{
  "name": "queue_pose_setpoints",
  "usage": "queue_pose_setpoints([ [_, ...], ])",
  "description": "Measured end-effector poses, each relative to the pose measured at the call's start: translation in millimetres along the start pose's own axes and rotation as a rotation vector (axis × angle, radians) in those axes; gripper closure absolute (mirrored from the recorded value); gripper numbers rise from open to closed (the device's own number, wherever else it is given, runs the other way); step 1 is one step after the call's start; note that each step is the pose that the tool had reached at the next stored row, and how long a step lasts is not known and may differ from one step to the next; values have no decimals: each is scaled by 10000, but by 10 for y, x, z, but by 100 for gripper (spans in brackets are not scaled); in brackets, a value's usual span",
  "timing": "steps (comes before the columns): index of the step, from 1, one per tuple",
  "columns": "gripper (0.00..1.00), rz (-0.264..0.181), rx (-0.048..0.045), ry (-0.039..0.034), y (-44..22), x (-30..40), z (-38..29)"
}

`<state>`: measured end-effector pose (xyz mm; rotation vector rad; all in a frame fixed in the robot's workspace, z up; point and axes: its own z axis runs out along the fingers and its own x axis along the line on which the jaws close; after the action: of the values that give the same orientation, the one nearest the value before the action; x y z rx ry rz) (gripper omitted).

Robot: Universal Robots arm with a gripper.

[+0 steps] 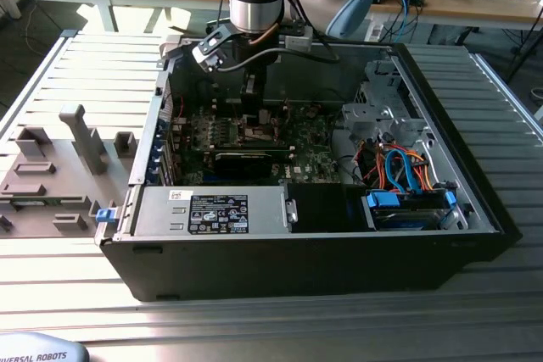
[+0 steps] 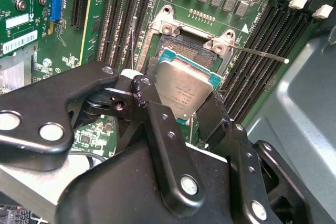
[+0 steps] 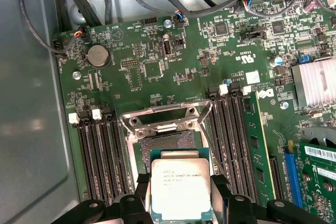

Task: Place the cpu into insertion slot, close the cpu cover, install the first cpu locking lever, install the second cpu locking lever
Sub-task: 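Place the cpu into insertion slot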

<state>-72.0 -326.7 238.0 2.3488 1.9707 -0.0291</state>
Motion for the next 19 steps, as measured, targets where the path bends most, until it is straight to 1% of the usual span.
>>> queue_pose_setpoints([
  [19, 46, 152, 10, -7, 0, 0, 2],
])
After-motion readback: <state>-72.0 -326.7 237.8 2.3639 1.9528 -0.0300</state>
